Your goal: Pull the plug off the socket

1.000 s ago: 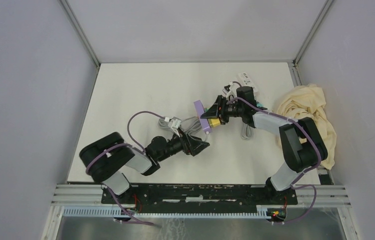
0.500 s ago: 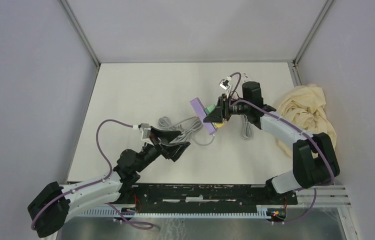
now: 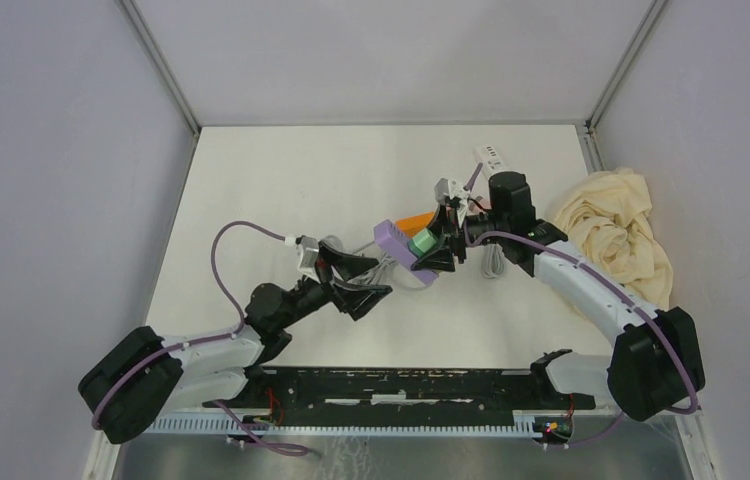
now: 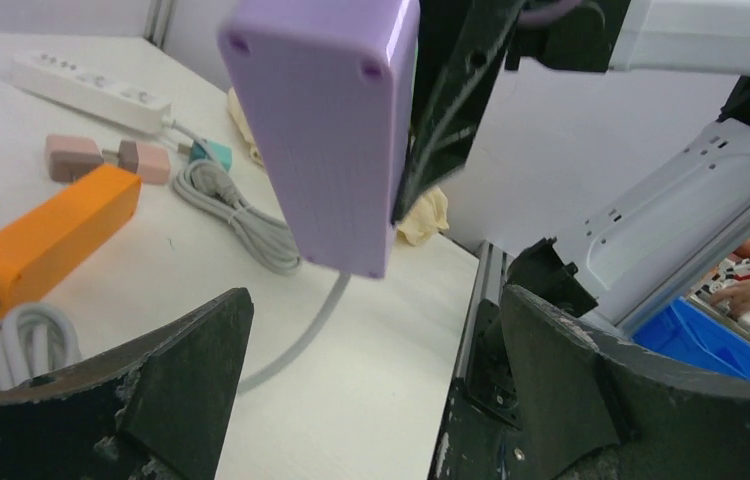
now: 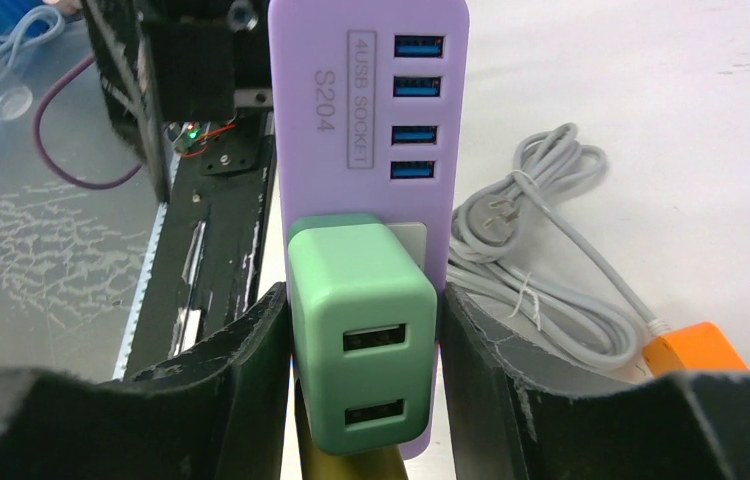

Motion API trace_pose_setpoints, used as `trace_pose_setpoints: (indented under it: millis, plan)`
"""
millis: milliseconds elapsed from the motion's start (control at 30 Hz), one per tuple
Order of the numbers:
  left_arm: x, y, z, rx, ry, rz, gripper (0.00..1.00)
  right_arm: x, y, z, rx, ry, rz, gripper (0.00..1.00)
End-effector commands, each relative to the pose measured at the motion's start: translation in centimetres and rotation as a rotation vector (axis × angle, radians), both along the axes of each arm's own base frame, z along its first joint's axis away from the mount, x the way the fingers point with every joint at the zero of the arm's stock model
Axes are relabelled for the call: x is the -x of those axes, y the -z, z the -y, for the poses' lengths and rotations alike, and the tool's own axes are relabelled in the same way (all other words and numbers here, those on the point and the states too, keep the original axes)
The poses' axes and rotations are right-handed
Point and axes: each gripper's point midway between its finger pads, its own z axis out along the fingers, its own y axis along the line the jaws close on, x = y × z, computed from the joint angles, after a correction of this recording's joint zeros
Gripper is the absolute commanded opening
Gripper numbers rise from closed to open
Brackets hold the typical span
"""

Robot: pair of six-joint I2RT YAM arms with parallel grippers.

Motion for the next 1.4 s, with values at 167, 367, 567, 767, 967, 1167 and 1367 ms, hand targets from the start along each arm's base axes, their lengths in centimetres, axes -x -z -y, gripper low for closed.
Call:
trace_pose_setpoints:
  millis: [167, 367, 567, 767, 967, 1167, 1367]
  plan:
    - [-1.9, -6.9, 0.7, 0.141, 0.033, 0.172, 1.0, 3.5, -1.2, -0.9, -0.049, -0.184, 0.11, 0.08]
    - [-2.3, -7.4, 1.6, 0.15, 0.082, 0.171, 0.92, 4.3, -0.9, -1.2, -0.04, -0.221, 0.123, 0.08]
    - [-2.2, -7.2, 2.1, 0.148, 0.112, 0.165, 0.5, 4.3, -0.6, -1.4, -0.026, -0.228, 0.109, 0.08]
    - [-1.9, -6.1, 1.8, 0.092, 0.126, 0.204, 0.03, 3.9, -0.5, -1.2, 0.011, -0.202, 0.097, 0.42]
    - [-1.7, -4.4, 0.8, -0.006, 0.125, 0.301, 0.03, 4.4, -1.0, 0.7, 0.06, -0.229, 0.15, 0.79]
    - [-1.2, -3.6, 0.8, -0.065, 0.139, 0.364, 0.03, 4.6, -0.3, 0.7, 0.053, -0.248, 0.124, 0.78]
    - [-1.2, -3.6, 0.6, -0.07, 0.129, 0.383, 0.03, 4.6, 1.3, -0.3, 0.098, -0.273, 0.059, 0.65]
